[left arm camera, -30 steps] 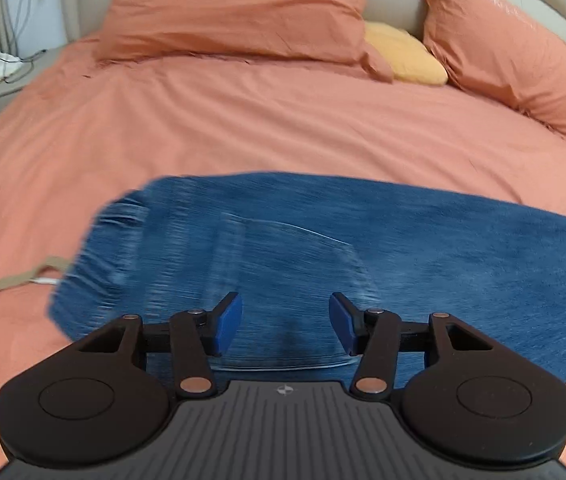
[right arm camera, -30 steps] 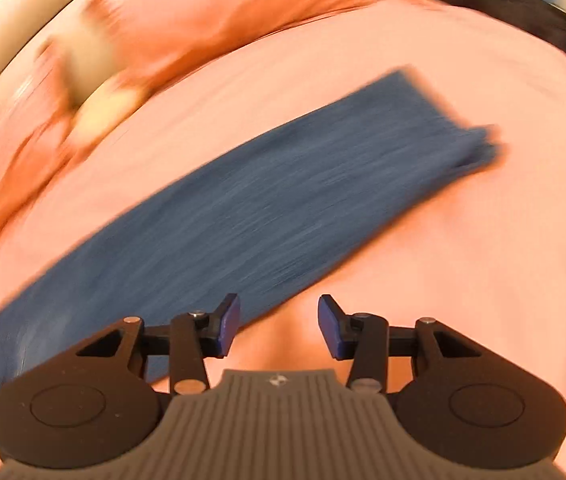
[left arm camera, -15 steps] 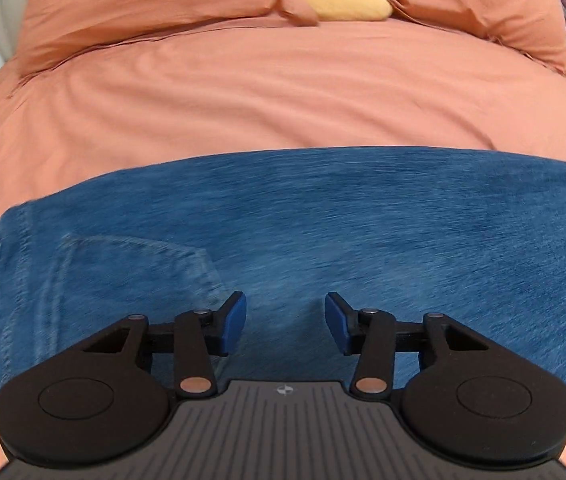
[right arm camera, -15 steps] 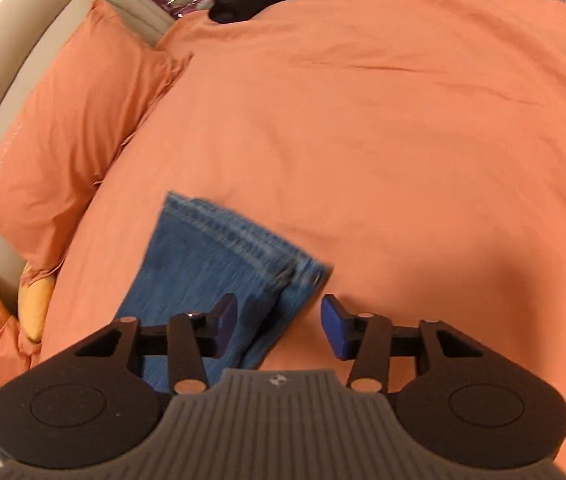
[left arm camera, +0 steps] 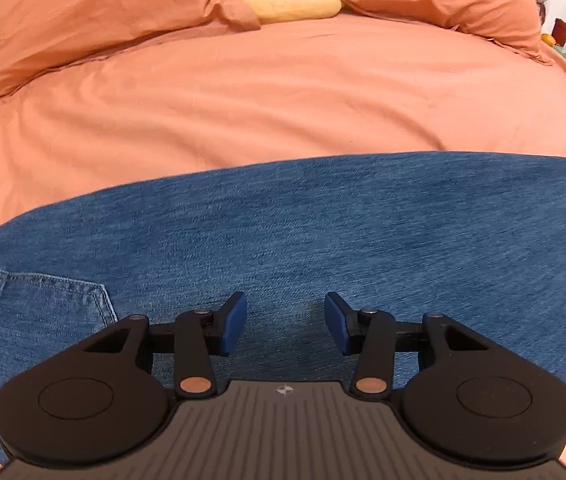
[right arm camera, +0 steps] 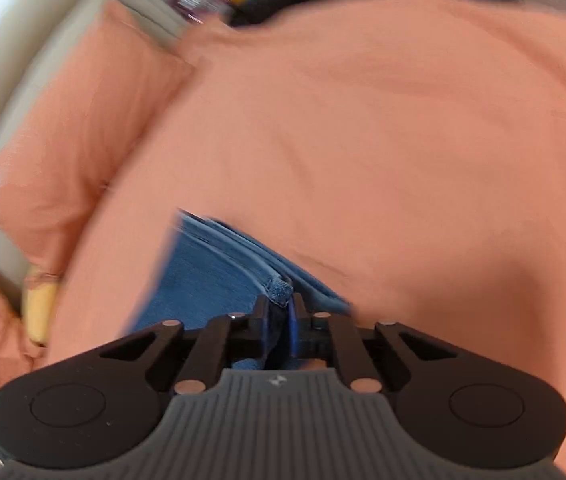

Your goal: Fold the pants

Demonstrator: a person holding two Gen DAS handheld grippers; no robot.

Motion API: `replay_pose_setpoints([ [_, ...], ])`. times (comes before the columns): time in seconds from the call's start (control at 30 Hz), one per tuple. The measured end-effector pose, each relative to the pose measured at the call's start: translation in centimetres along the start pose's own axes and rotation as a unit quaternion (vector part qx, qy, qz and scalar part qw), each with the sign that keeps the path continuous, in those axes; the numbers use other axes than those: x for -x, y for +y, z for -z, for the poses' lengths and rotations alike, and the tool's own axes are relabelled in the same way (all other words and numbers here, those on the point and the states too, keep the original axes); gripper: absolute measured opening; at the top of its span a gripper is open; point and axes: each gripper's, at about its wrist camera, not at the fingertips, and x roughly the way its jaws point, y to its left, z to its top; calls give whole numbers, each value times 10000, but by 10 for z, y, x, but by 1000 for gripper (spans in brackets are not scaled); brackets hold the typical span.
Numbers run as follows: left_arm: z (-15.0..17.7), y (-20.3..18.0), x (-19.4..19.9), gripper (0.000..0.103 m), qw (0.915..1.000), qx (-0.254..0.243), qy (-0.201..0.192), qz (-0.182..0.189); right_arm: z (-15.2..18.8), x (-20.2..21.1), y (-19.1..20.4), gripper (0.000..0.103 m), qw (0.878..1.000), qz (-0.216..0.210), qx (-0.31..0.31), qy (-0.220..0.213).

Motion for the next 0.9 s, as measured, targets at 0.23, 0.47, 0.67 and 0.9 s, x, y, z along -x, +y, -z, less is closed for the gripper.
replay_pose_setpoints([
  [0.23, 1, -1, -4, 52, 9999, 51, 80, 92, 7, -8, -4, 3, 9960, 767, 458, 94],
  [0.47, -15, -39, -15, 52, 9957, -536, 84, 749, 9, -8, -14, 40, 9963, 772, 390, 19],
  [0.67, -27, -112, -43, 51, 9848, -1121, 13, 1328, 16, -17, -36, 41, 9980, 302, -296, 470],
  [0.9, -63, -193, -76, 51, 9762, -1572, -270, 1469, 19, -40, -47, 40, 9979, -179, -474, 406],
])
